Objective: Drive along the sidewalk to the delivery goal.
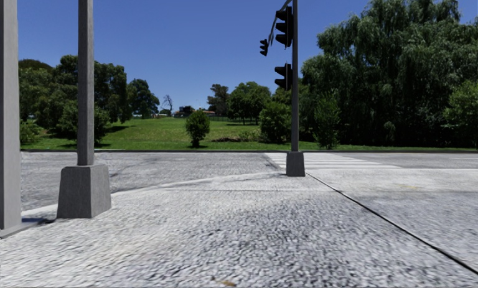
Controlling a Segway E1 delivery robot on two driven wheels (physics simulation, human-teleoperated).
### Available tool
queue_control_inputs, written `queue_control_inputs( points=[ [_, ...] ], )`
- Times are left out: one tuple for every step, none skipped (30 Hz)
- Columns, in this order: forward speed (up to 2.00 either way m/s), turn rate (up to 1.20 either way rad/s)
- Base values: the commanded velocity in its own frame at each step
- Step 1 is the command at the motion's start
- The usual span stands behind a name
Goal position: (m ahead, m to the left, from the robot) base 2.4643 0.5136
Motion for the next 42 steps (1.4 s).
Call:
queue_control_inputs(
  points=[
    [1.99, 0.23],
    [1.84, 0.23],
    [1.84, 0.23],
    [1.77, 0.24],
    [1.72, 0.25],
    [1.67, 0.26],
    [1.67, 0.26],
    [1.61, 0.32],
    [1.56, 0.33],
    [1.55, 0.33],
    [1.54, 0.34],
    [1.54, 0.34],
    [1.52, 0.34],
    [1.51, 0.34],
    [1.49, 0.34],
    [1.49, 0.34],
    [1.47, 0.34],
    [1.43, 0.34],
    [1.38, 0.34],
    [1.36, 0.34],
    [1.36, 0.34],
    [1.36, 0.31],
    [1.36, 0.23],
    [1.35, 0.21],
    [1.35, 0.21],
    [1.35, 0.2],
    [1.35, 0.2],
    [1.35, 0.2],
    [1.34, 0.2],
    [1.34, 0.2],
    [1.34, 0.2],
    [1.34, 0.2],
    [1.34, 0.2],
    [1.34, 0.2],
    [1.34, 0.2],
    [1.34, 0.2],
    [1.34, 0.2],
    [1.34, 0.2],
    [1.34, 0.2],
    [1.33, 0.2],
    [1.32, 0.2],
    [1.31, 0.2]
  ],
)
